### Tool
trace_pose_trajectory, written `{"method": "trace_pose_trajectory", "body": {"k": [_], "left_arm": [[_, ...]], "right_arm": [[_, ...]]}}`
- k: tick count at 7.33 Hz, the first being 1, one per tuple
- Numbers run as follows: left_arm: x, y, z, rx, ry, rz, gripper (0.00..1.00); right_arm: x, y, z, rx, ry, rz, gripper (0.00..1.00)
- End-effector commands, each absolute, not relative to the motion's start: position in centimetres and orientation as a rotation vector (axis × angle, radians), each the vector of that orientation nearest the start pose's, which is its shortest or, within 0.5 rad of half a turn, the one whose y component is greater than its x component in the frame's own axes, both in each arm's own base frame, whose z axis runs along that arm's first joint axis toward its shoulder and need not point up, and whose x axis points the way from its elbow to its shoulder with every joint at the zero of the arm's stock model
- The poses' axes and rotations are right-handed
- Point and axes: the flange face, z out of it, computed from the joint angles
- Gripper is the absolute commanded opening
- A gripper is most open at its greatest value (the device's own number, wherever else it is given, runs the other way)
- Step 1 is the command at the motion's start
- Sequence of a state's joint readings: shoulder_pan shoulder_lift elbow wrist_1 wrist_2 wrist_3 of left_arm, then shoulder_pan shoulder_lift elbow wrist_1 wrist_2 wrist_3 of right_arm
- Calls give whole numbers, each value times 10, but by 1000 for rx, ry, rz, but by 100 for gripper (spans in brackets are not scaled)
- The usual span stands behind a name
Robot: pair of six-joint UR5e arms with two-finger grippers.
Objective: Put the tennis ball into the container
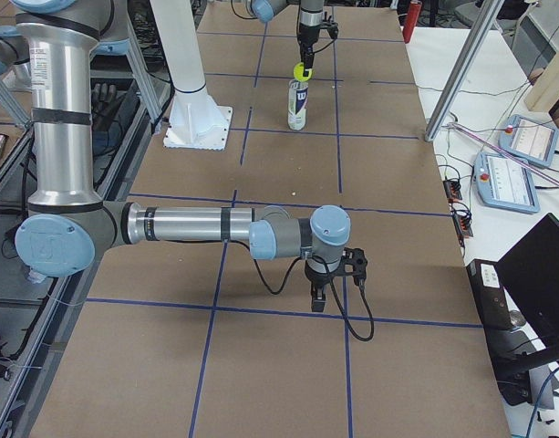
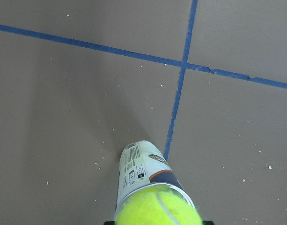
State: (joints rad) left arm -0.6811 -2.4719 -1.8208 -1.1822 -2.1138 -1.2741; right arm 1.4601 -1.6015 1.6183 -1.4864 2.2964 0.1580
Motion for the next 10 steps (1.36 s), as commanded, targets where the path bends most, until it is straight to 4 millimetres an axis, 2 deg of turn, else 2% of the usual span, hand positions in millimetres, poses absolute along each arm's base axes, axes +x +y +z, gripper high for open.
{"method": "trace_pose_trajectory", "body": {"k": [1, 3, 5, 6, 7, 9, 10], "left_arm": [[432, -454, 60, -102, 906, -147, 100], [428, -452, 62, -93, 910, -140, 100], [391, -431, 82, -4, 937, -136, 100], [379, -429, 98, 30, 928, -84, 100], [347, -460, 124, 139, 882, 47, 100], [248, -523, 181, 271, 794, 102, 100], [202, -537, 236, 257, 779, 143, 100]], "right_arm": [[13, -490, 645, -1, -731, 9, 100], [12, -490, 645, -2, -731, 7, 100], [13, -490, 645, -1, -731, 9, 100], [13, -490, 645, -1, -731, 9, 100], [13, -490, 645, -1, -731, 9, 100], [13, -490, 645, -1, -731, 9, 100], [13, -490, 645, -1, -731, 9, 100]]}}
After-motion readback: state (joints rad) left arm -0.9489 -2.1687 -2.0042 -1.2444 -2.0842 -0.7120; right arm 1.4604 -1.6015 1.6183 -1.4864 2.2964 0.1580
